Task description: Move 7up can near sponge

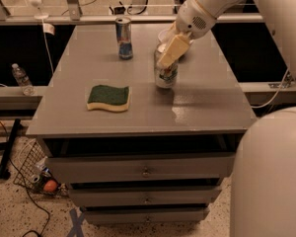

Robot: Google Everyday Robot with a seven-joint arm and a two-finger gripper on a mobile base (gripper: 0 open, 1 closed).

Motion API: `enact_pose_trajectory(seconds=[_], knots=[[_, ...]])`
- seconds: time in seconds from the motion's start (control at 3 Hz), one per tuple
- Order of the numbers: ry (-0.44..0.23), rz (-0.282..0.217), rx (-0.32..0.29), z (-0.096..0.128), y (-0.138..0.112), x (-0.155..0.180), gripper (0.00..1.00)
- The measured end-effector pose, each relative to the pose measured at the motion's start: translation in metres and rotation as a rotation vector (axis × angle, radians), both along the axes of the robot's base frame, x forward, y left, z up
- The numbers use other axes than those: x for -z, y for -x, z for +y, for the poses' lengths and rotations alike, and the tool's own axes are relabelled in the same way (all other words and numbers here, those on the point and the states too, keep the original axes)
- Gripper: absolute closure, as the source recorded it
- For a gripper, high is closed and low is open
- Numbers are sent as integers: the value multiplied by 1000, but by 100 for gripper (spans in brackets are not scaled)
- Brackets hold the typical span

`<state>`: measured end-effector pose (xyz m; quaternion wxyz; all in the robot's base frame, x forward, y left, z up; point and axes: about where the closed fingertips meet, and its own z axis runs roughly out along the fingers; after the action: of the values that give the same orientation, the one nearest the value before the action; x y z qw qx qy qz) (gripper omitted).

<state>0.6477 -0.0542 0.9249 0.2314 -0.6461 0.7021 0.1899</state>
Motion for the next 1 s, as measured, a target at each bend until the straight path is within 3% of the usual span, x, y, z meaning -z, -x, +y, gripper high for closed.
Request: enact_pose_trajectory(seconds=[1.0], knots=[[-77,62,-189,72,3,23,100]])
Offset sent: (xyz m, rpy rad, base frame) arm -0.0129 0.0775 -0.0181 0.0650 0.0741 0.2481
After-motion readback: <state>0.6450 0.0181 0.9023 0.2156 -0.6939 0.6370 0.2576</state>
